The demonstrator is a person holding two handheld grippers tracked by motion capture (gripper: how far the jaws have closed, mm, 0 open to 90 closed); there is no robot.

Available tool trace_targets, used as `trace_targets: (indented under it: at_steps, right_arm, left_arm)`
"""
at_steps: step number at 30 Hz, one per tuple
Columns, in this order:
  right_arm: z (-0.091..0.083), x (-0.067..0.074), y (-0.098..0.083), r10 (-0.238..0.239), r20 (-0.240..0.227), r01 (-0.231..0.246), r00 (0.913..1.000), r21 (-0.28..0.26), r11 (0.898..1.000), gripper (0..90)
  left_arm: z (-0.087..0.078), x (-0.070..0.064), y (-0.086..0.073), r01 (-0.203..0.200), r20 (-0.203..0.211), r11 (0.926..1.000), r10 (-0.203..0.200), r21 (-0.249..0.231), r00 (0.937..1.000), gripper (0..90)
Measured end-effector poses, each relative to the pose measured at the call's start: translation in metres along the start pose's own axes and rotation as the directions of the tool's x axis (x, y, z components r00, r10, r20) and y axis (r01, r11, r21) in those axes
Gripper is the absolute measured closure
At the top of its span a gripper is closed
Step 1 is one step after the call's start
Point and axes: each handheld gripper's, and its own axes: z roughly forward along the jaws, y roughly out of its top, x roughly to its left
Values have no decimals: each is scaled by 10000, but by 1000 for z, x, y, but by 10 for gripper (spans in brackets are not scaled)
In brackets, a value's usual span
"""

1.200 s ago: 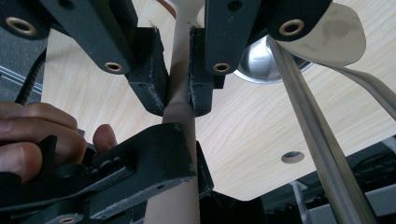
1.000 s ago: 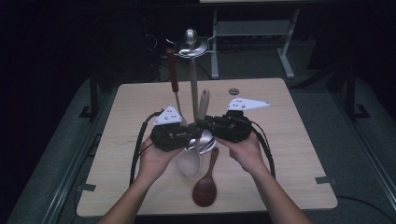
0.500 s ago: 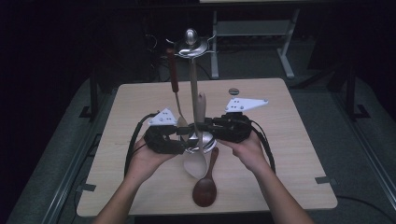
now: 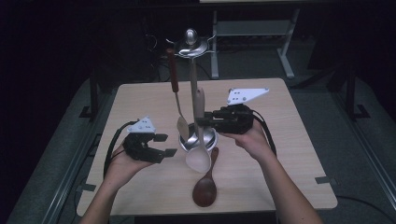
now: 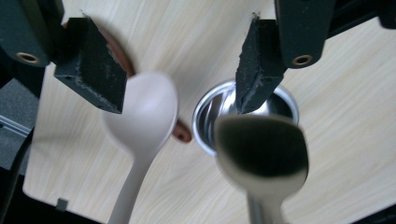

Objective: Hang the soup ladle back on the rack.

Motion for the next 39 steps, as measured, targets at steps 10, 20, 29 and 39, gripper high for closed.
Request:
trace_targets:
  at_steps: [10,20,29,39]
  right_arm:
    - [-4,-4,24,-554,-390,551,9977,-84,9984,765]
    - [-1,-10,52,-879,-1009,851,9910,-317,9959,764]
    - [5,-15,61,-845,-1253,803,9885,-386,9960,764]
    - [5,-25,61,-429,-1463,359,9883,-507,9981,763]
  left_arm:
    - [1,18,-52,660,-3,9972,-660,359,9978,297]
    - [12,17,-69,837,246,9938,-857,725,9960,288]
    - [14,16,-70,820,306,9938,-845,747,9960,285]
    - [14,16,-70,848,249,9937,-868,733,9959,285]
